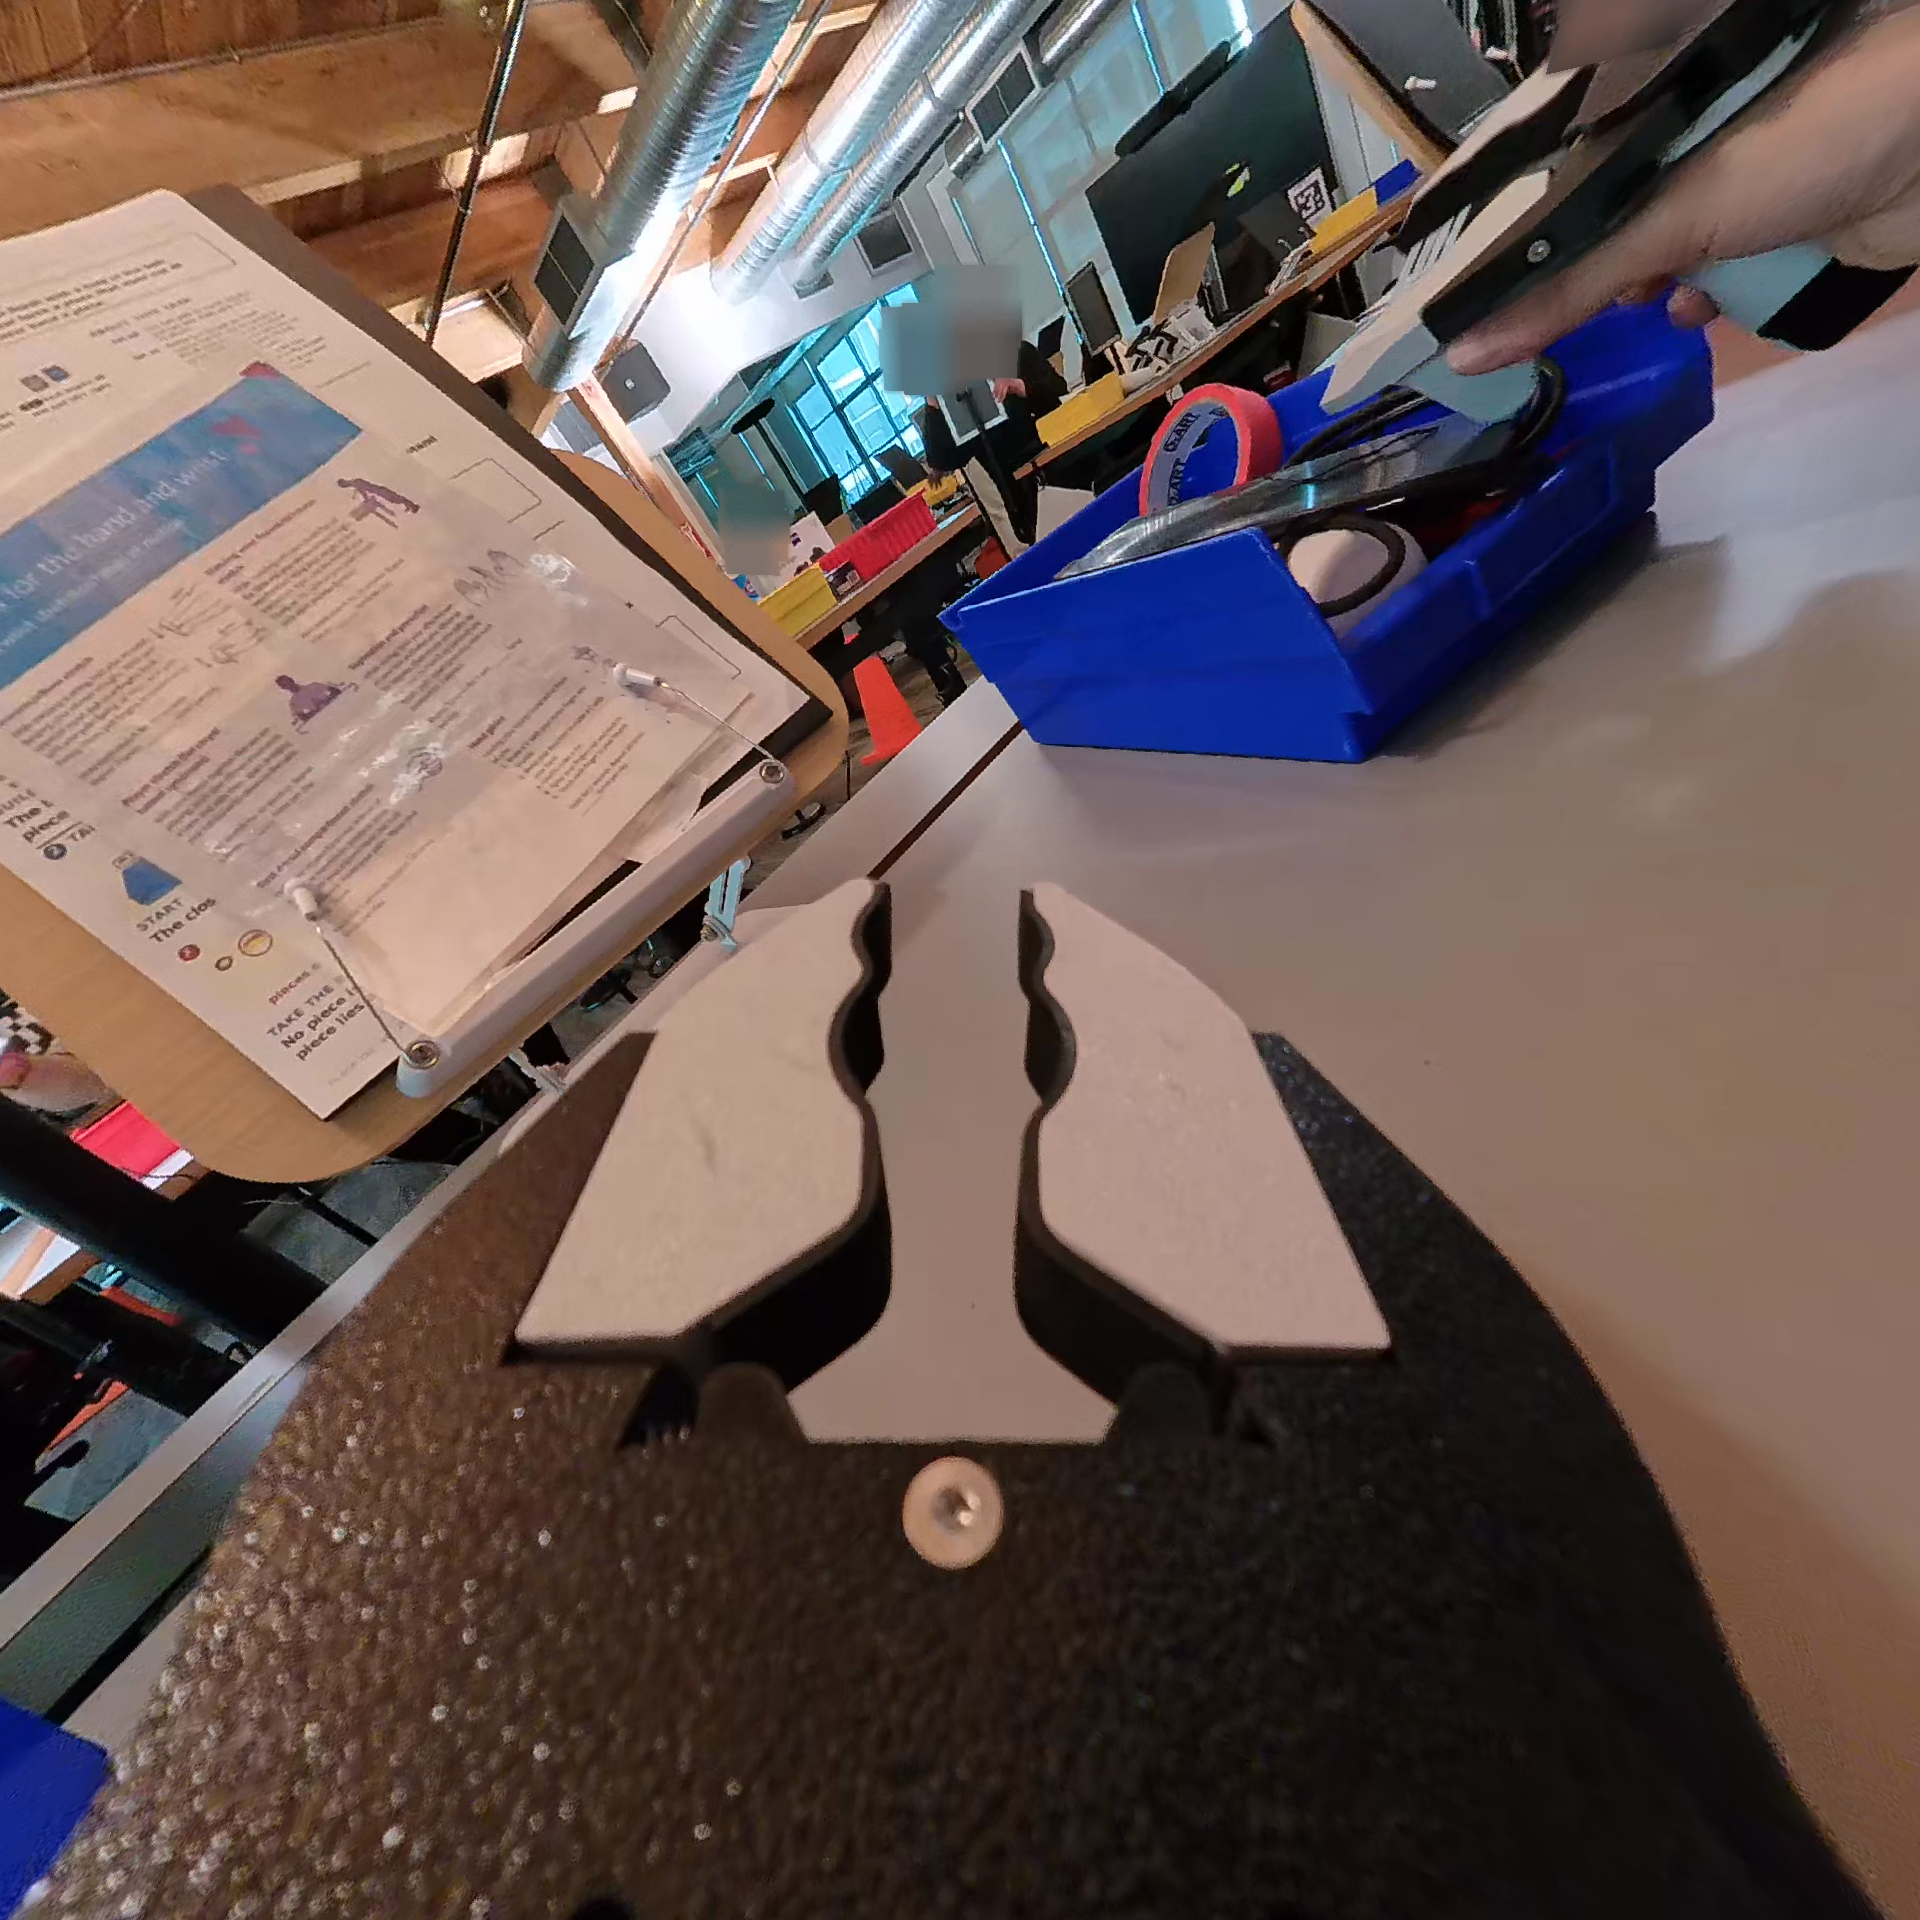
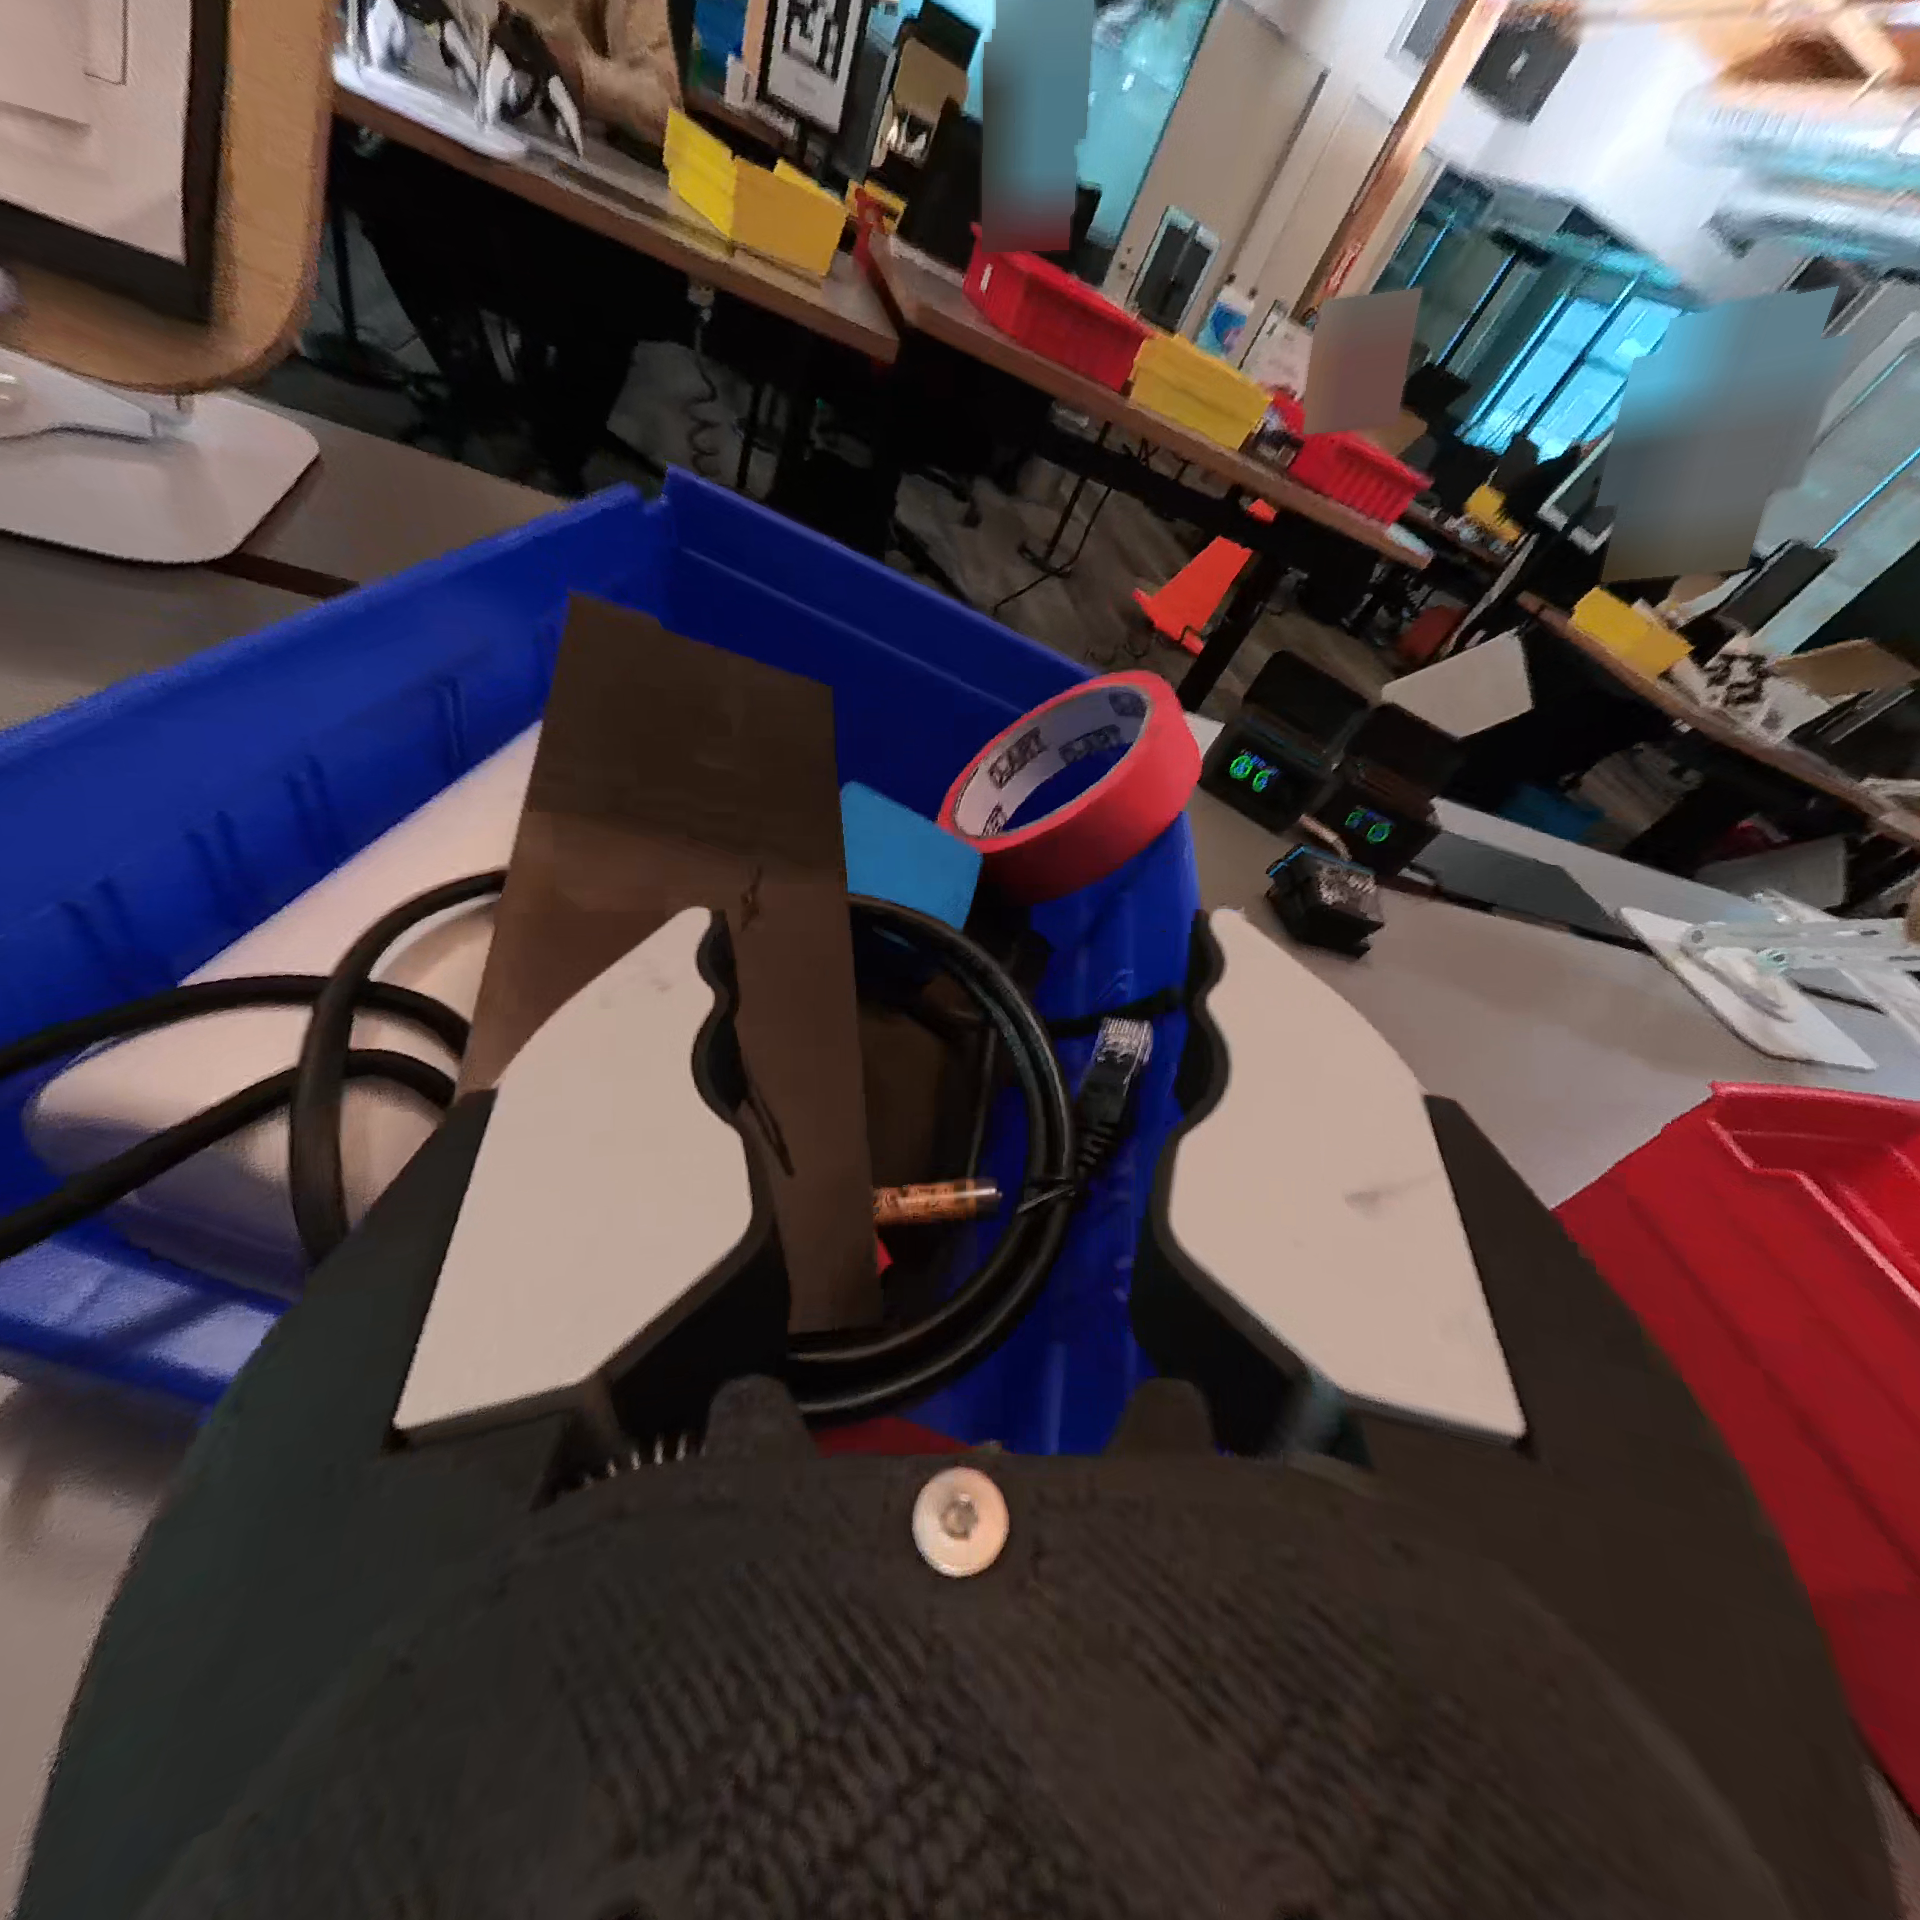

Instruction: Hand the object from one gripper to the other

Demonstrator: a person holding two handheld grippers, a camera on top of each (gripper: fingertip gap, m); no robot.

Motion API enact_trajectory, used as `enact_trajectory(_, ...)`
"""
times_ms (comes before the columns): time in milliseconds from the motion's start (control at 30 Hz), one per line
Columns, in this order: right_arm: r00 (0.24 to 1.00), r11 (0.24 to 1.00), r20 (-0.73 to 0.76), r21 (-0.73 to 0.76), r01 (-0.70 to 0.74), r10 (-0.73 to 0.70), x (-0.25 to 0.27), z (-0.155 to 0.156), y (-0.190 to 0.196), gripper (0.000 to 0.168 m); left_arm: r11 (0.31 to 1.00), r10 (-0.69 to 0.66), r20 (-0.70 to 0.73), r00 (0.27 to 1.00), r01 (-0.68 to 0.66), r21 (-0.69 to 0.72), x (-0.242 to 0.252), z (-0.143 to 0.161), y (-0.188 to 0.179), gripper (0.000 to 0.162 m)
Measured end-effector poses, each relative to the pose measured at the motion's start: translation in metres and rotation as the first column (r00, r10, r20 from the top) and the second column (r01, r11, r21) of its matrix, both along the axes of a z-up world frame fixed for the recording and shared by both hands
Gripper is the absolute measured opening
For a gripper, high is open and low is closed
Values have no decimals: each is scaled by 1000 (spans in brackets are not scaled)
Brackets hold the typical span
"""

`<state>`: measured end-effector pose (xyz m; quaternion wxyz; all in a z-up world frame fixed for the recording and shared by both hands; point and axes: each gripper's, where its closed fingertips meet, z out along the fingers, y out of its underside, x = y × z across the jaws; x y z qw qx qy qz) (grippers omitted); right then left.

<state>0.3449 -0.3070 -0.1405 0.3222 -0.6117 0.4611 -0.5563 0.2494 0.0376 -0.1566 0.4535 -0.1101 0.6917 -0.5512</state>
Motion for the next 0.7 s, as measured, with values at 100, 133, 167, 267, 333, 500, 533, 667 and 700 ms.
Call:
enact_trajectory(100,992,998,110,8,-66,65,-4,21,22,83,1000,8,2,1000,-8,-3,1,2,2,23)
enact_trajectory(133,984,994,144,13,-107,104,-5,27,36,86,1000,10,3,1000,-10,-9,1,3,2,23)
enact_trajectory(167,972,986,171,16,-168,163,-6,32,54,85,1000,11,-1,1000,-11,-21,1,5,3,23)
enact_trajectory(267,901,922,226,31,-387,370,-17,40,123,90,997,27,-16,1000,-28,-75,1,15,9,23)
enact_trajectory(333,839,858,204,-4,-514,504,-29,35,169,88,989,61,-24,998,-64,-135,2,31,21,23)
enact_trajectory(500,778,779,68,-125,-614,624,-40,5,214,80,913,209,-117,971,-236,-332,-2,74,92,23)
enact_trajectory(533,788,785,55,-148,-601,614,-38,1,213,78,892,254,-155,955,-294,-344,-2,79,115,23)
enact_trajectory(667,812,792,8,-224,-568,584,-33,-14,208,75,861,419,-356,835,-490,-137,2,61,212,25)
enact_trajectory(700,812,790,-5,-228,-570,584,-33,-17,209,75,863,444,-433,784,-505,-30,4,46,234,27)
